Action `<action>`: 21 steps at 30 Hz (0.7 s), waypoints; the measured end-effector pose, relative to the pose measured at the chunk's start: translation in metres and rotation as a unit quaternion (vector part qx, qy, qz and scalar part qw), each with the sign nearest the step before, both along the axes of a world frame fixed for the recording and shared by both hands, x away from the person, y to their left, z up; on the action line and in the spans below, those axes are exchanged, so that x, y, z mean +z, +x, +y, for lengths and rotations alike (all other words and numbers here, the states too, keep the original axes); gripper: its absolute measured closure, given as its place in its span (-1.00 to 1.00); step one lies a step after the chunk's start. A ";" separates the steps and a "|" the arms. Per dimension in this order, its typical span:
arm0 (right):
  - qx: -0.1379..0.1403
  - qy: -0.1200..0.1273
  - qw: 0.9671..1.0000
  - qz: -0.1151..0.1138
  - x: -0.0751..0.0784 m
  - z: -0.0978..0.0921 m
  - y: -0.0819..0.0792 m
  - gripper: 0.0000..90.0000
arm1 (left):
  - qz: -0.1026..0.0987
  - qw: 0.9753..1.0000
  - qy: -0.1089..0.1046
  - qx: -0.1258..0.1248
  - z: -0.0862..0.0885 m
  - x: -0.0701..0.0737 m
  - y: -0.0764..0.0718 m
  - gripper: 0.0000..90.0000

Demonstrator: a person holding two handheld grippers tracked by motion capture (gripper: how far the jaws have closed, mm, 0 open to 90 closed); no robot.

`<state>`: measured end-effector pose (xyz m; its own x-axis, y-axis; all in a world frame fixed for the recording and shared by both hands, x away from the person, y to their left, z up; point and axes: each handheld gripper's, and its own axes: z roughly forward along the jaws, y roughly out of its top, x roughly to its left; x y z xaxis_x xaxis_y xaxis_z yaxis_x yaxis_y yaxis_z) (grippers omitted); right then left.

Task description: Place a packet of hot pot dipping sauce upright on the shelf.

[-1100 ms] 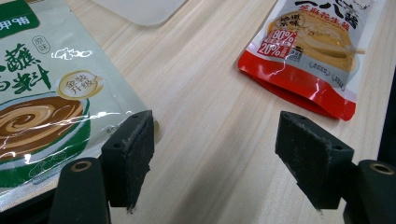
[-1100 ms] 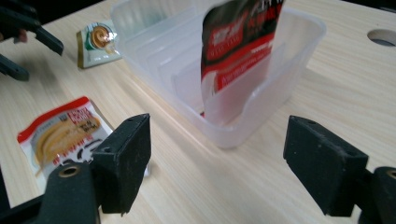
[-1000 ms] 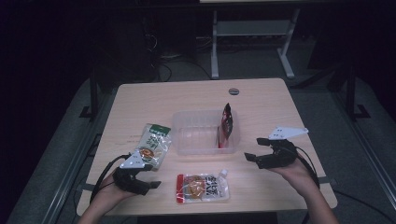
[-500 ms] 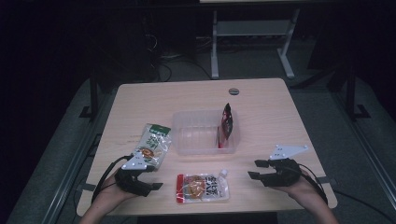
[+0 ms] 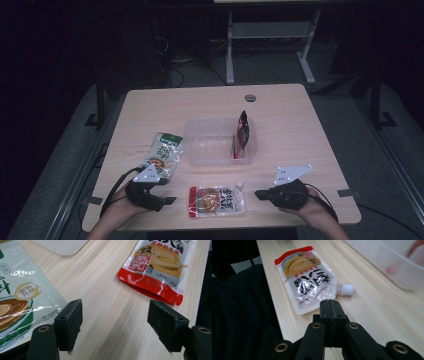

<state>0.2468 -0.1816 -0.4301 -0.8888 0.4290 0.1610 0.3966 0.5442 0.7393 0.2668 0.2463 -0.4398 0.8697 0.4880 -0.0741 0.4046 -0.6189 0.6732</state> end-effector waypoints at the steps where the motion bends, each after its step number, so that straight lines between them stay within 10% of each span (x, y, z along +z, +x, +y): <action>1: 0.007 0.001 1.000 0.002 -0.001 0.003 0.000 0.99 | 0.000 1.000 0.000 0.000 0.000 0.000 0.000 -0.38; 21: 0.102 -0.055 0.993 0.023 -0.027 0.062 -0.001 0.99 | 0.001 1.000 0.002 0.001 0.000 0.000 0.000 -0.38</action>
